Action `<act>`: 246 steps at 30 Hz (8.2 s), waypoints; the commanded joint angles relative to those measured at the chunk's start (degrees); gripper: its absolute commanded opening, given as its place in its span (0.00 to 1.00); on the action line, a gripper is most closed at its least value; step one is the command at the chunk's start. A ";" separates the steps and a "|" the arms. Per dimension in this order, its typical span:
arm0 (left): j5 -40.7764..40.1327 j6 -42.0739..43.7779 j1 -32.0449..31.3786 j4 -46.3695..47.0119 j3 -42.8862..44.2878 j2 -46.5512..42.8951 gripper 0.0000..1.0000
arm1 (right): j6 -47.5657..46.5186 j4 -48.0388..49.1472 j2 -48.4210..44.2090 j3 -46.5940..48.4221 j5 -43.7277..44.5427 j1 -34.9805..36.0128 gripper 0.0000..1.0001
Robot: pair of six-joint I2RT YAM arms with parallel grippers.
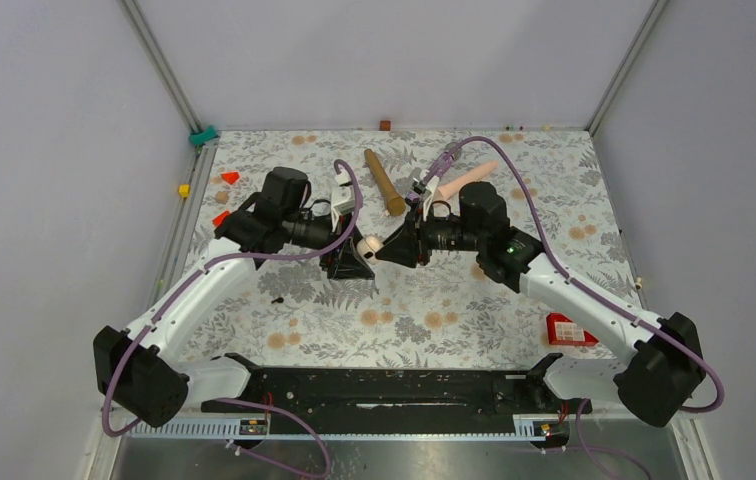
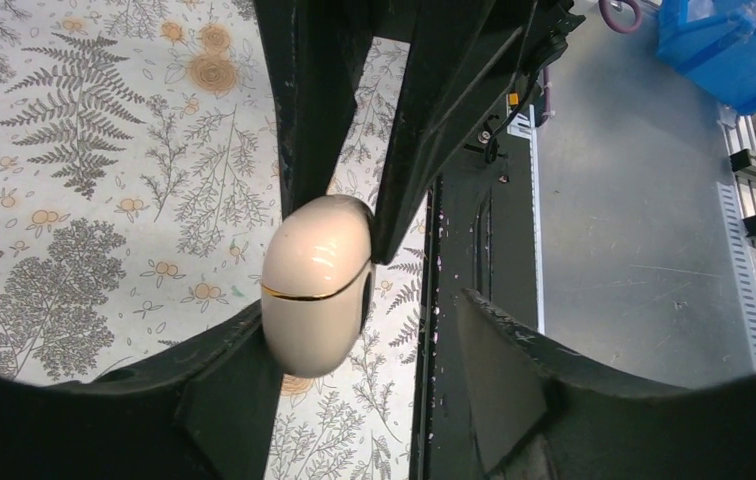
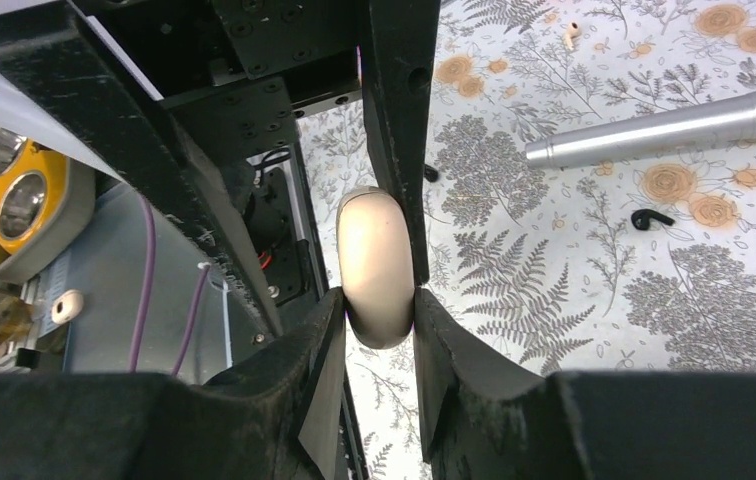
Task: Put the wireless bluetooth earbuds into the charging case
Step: Open the charging case, then pick up the earbud from the center of the board.
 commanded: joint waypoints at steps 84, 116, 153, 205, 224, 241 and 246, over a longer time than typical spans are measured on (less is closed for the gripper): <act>-1.88 8.28 13.15 -4.56 4.66 -11.31 0.00 | -16.85 -23.65 20.74 29.69 16.31 -5.89 0.62; 17.76 24.43 29.64 -13.42 -5.19 -11.43 0.00 | -7.90 -54.72 74.98 82.87 36.65 -4.02 0.60; 21.25 24.76 32.51 -13.35 -5.83 -13.16 0.00 | -0.99 -54.68 79.07 85.89 32.68 -3.30 0.60; 24.34 40.62 33.77 -30.55 -0.29 -7.61 0.00 | 11.31 -55.10 76.24 83.98 47.90 -3.05 0.77; 24.99 48.29 34.41 -38.23 1.71 -6.31 0.00 | 14.11 -55.86 77.08 82.01 44.33 -1.69 0.52; 25.44 51.46 34.91 -41.31 2.27 -6.41 0.00 | 14.01 -56.31 75.80 79.76 40.92 -0.71 0.31; 25.48 51.43 35.00 -41.33 2.29 -6.25 0.00 | 12.97 -56.24 74.87 78.51 38.48 -0.71 0.19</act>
